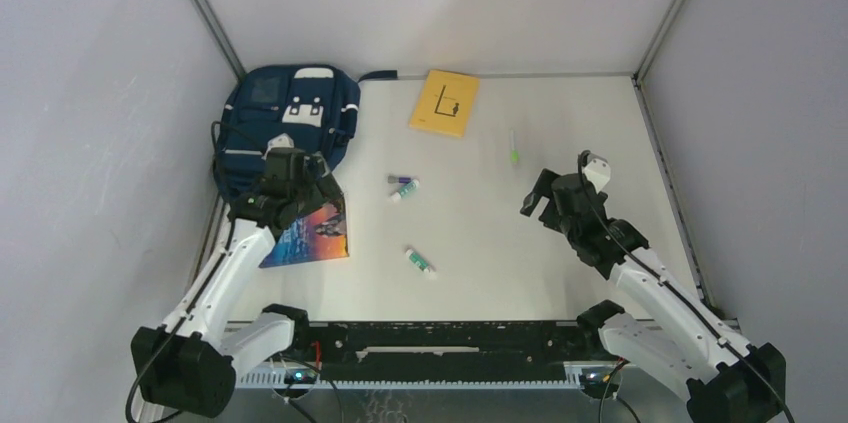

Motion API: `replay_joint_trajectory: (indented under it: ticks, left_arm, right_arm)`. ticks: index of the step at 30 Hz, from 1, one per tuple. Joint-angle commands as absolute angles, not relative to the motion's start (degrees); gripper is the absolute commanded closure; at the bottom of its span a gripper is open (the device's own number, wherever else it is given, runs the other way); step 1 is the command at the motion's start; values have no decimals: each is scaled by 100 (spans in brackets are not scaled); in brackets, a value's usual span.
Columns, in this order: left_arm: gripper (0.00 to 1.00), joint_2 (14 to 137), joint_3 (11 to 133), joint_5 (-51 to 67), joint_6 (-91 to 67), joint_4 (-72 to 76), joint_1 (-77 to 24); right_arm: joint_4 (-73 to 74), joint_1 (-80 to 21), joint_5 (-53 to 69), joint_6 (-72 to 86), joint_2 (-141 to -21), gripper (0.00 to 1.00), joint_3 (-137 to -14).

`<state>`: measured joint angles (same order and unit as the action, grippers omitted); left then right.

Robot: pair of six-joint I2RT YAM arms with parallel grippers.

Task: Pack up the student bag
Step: Move the book to the center of the board.

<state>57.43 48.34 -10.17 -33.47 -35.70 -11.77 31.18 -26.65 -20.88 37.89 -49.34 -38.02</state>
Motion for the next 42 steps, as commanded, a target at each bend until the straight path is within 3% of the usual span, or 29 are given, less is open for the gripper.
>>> replay_joint_trajectory:
  ticks: [1,15,23,27,38,42]
  left_arm:
    - [2,5943,4886,-1727,-3827,-3927,-996]
    - [0,6789,4923,-788,-4091,-3914,1471]
    - [0,8057,5597,-1418,-4384,-3784,1595]
    - [1,8239,5728,-1309,-4710,-3603,1607]
    - [0,9249,6356,-2468,-5141,-3747,1616]
    - [1,9592,6439,-2240,-5143,-3598,1611]
  right_arm:
    - [3008,-2639,-2012,3875,-4732,0,-3689]
    - [2888,-2637,-1704,3871,-4587,0,-3456]
    - [2925,-2645,-1551,3961,-4441,0,-3366]
    - [2908,-2646,-1527,3995,-4345,0,-3282]
    - [2495,-2648,-1034,4033,-4695,0,-3261]
    - [2380,-2647,-807,4114,-4808,0,-3287]
